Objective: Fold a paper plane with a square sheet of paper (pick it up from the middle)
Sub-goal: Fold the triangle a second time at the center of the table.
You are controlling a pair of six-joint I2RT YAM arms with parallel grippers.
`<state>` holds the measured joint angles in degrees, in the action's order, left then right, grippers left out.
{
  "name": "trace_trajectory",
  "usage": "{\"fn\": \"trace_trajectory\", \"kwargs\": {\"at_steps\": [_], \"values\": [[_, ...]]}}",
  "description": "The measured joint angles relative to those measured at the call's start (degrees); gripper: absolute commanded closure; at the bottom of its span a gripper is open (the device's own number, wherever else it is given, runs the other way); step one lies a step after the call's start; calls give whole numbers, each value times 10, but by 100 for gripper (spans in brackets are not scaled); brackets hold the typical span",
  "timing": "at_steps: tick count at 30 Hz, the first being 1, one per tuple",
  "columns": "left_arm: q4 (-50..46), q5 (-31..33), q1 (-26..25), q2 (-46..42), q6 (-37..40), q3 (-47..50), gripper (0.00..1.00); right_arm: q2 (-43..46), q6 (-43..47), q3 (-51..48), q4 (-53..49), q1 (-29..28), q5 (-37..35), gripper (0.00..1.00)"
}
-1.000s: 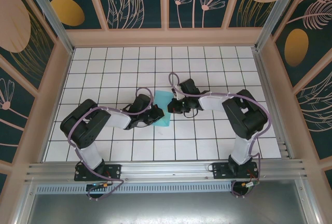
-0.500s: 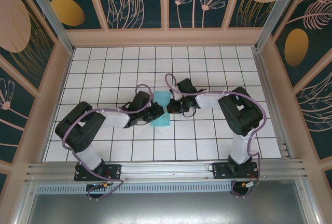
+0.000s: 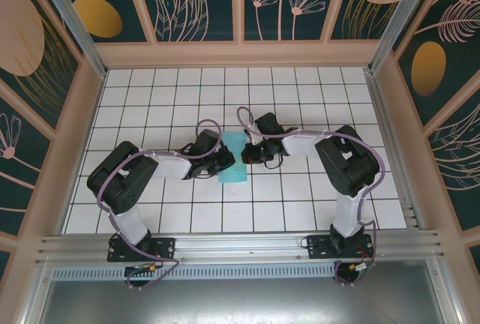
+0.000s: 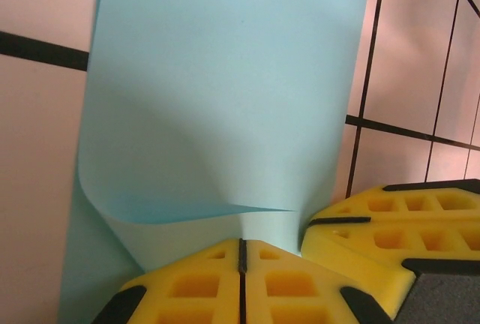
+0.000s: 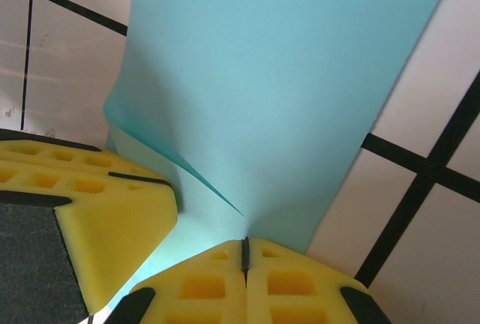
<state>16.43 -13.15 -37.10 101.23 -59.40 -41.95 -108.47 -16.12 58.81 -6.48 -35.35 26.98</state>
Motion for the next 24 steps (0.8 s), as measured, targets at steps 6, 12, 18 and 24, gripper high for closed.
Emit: {"fn": "trace_trajectory", "kwargs": {"at_steps": [6, 12, 18, 24], "values": [[8, -1, 7, -4, 0, 8, 91, 0, 24, 0, 0, 0, -3, 100], [-3, -2, 42, -10, 8, 12, 90, 0, 53, 0, 0, -3, -12, 100], [-35, 0, 63, -14, 40, -5, 90, 0, 70, 0, 0, -5, -15, 100], [-46, -10, 73, -65, 70, -5, 89, 1, 81, 0, 0, -5, -15, 100]]}}
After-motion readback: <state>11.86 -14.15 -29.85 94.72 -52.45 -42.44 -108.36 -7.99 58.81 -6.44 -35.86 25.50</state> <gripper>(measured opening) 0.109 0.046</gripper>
